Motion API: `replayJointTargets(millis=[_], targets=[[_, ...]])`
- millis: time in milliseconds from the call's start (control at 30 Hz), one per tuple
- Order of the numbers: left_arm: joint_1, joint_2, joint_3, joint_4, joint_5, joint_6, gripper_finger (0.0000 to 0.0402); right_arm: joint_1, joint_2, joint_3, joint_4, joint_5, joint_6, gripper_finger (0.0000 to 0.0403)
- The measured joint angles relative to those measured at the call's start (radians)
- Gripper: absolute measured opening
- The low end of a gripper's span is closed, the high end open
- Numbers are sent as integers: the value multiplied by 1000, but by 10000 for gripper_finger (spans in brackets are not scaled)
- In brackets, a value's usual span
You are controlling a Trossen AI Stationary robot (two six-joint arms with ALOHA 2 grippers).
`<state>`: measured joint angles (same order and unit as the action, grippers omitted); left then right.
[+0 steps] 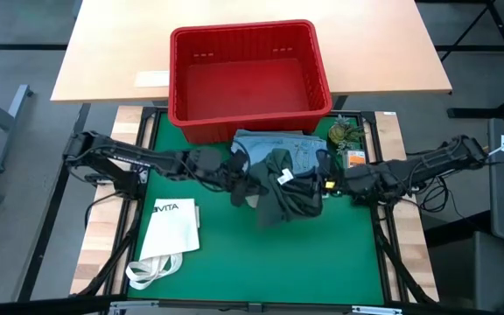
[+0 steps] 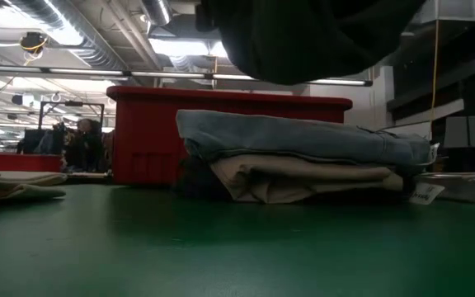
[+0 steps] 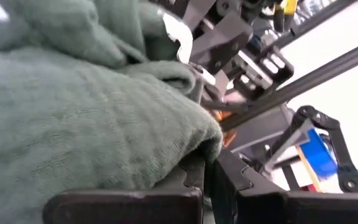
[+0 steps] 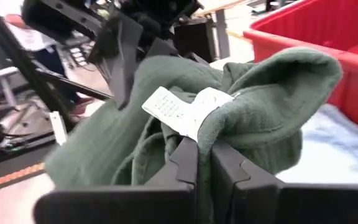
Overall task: Fold laundry
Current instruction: Stack the green polo shirt on the blue pants
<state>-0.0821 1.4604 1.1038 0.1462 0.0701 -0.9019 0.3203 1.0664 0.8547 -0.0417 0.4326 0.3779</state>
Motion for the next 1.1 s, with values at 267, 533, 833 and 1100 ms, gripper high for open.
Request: replayJointTargets(millis=[267, 533, 833, 1100], targets=[[93, -9, 0, -4, 27, 46, 0, -121, 0, 19, -73, -30, -21, 17], [188, -8, 0, -9, 30, 100, 0, -219, 0, 19, -116, -44, -44, 13], [275, -7, -1, -59, 30, 131, 0, -265, 0, 19, -153, -49, -45, 13], [293, -7, -1, -58, 29, 146, 0, -262, -7, 19, -149, -40, -45, 15]])
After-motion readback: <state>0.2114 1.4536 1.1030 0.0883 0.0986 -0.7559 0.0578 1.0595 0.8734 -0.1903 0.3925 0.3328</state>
